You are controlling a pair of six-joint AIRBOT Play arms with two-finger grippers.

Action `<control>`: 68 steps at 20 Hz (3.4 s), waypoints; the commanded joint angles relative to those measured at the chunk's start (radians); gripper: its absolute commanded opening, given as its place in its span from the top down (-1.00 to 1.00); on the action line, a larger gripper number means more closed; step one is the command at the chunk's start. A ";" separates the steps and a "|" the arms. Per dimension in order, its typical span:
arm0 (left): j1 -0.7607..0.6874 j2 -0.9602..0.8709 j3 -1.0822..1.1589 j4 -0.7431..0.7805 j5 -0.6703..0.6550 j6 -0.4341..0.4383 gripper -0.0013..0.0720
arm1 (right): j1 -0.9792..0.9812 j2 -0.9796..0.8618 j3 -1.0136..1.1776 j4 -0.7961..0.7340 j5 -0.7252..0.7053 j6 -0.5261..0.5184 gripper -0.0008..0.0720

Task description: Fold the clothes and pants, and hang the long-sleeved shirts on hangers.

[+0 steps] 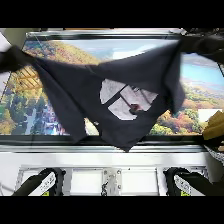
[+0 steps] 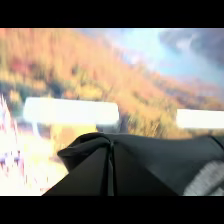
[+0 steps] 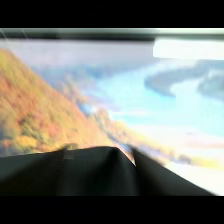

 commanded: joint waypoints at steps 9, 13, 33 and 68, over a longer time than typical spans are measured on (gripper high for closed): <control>0.002 -0.344 -0.187 0.035 0.086 0.023 0.94 | -0.045 -0.057 -0.523 0.045 0.269 -0.025 -0.66; 0.002 -0.371 -0.187 0.044 0.087 0.026 0.94 | 0.036 -0.050 -0.824 0.342 0.207 -0.157 -0.66; -0.024 0.251 -0.489 0.255 -0.277 0.058 0.94 | -0.099 -0.079 -0.084 -0.067 0.523 -0.136 0.94; -0.991 -0.581 -0.023 0.655 0.338 -0.319 -0.19 | -0.085 0.052 -0.369 -0.072 0.166 -0.070 -0.36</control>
